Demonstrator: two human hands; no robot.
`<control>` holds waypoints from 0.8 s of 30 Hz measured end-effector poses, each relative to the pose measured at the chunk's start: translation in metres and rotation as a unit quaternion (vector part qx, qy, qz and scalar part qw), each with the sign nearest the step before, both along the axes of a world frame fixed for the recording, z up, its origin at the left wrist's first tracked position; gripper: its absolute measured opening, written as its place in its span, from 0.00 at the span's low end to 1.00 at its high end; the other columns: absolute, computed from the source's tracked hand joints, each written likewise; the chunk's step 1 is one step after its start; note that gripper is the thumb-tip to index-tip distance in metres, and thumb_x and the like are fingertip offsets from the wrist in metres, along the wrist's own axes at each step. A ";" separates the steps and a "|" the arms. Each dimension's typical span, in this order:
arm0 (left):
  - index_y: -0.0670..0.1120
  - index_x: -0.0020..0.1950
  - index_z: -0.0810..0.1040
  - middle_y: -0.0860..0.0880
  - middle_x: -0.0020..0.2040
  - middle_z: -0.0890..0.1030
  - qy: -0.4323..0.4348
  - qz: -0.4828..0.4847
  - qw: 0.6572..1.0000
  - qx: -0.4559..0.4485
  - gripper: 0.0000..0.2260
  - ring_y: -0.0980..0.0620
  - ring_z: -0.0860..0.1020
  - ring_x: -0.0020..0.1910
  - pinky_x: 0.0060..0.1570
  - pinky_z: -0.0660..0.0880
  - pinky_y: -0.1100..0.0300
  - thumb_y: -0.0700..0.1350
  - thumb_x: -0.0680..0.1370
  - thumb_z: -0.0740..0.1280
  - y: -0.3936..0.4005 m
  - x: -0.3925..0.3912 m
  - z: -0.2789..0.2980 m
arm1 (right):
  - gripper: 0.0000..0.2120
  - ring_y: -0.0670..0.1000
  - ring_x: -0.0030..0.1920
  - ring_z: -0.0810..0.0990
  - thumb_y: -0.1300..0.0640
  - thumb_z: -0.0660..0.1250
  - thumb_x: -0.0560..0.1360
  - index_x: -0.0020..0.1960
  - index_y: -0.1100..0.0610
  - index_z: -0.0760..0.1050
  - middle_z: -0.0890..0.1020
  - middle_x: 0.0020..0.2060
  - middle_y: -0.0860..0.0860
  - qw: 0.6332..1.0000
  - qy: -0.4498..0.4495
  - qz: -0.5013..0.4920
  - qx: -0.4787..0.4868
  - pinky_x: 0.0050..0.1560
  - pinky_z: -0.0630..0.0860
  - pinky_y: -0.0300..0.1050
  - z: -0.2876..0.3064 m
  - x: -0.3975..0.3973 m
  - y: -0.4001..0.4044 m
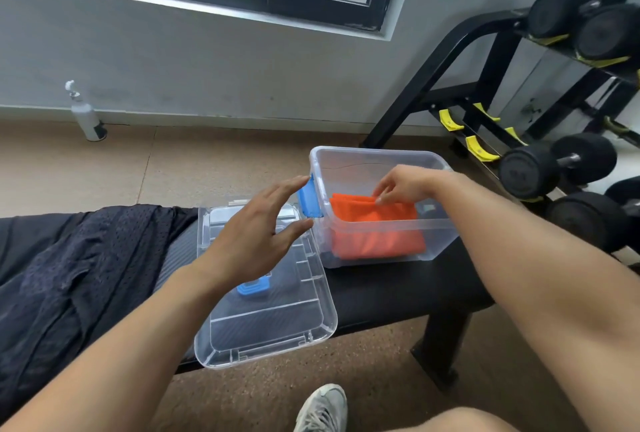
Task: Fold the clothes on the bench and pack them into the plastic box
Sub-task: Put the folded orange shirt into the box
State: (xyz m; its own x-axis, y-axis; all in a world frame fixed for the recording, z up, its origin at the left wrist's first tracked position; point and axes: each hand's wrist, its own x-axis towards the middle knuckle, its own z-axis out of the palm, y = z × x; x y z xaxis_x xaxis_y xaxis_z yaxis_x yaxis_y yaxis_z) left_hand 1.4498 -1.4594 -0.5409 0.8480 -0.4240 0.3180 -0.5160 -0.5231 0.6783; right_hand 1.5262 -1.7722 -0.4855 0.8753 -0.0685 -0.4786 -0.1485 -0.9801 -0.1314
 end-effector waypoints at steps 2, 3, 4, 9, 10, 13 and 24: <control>0.57 0.80 0.63 0.57 0.77 0.69 0.007 -0.002 1.000 0.007 0.27 0.57 0.67 0.74 0.68 0.61 0.65 0.54 0.81 0.67 0.001 -0.001 0.000 | 0.15 0.48 0.51 0.81 0.50 0.74 0.75 0.60 0.52 0.81 0.84 0.52 0.47 0.996 -0.083 0.015 -0.021 0.49 0.75 0.40 0.011 -0.003 0.011; 0.57 0.80 0.63 0.57 0.77 0.69 0.011 -0.003 1.000 0.010 0.28 0.57 0.67 0.75 0.69 0.62 0.64 0.54 0.81 0.66 0.001 -0.001 0.000 | 0.12 0.46 0.46 0.81 0.52 0.75 0.75 0.57 0.52 0.82 0.84 0.50 0.47 0.992 -0.121 0.022 -0.015 0.43 0.74 0.38 0.017 -0.006 0.017; 0.57 0.80 0.63 0.56 0.77 0.69 0.015 -0.003 1.000 0.013 0.28 0.56 0.67 0.75 0.70 0.63 0.62 0.55 0.81 0.66 0.002 -0.002 0.001 | 0.10 0.44 0.42 0.81 0.53 0.76 0.74 0.54 0.53 0.82 0.85 0.47 0.46 0.989 -0.143 0.032 -0.001 0.38 0.72 0.37 0.020 -0.008 0.024; 0.55 0.80 0.63 0.55 0.76 0.69 0.028 0.012 0.999 0.021 0.28 0.55 0.67 0.75 0.70 0.62 0.62 0.55 0.81 0.67 0.010 -0.005 0.002 | 0.15 0.48 0.50 0.79 0.52 0.72 0.76 0.63 0.48 0.81 0.83 0.54 0.46 0.993 -0.009 0.112 -0.035 0.49 0.72 0.41 -0.007 -0.022 0.057; 0.55 0.80 0.63 0.55 0.77 0.69 0.032 0.017 0.999 0.021 0.28 0.55 0.67 0.75 0.70 0.61 0.62 0.55 0.81 0.67 0.013 -0.005 0.002 | 0.17 0.48 0.52 0.78 0.51 0.71 0.77 0.65 0.48 0.80 0.82 0.56 0.46 0.993 0.014 0.111 -0.042 0.52 0.71 0.42 -0.014 -0.022 0.059; 0.55 0.80 0.63 0.54 0.78 0.68 0.047 0.031 0.998 0.031 0.27 0.54 0.66 0.76 0.72 0.61 0.60 0.55 0.82 0.66 0.024 -0.008 0.002 | 0.20 0.51 0.56 0.79 0.46 0.69 0.76 0.68 0.43 0.78 0.81 0.56 0.45 0.995 0.034 0.085 -0.031 0.59 0.74 0.46 -0.014 -0.021 0.060; 0.51 0.77 0.70 0.52 0.77 0.70 0.104 0.102 0.981 0.131 0.27 0.51 0.63 0.78 0.77 0.61 0.53 0.56 0.79 0.69 0.107 -0.019 -0.006 | 0.04 0.44 0.41 0.82 0.52 0.72 0.76 0.50 0.47 0.82 0.84 0.41 0.42 0.885 -0.391 0.068 0.242 0.45 0.78 0.40 0.053 -0.069 0.209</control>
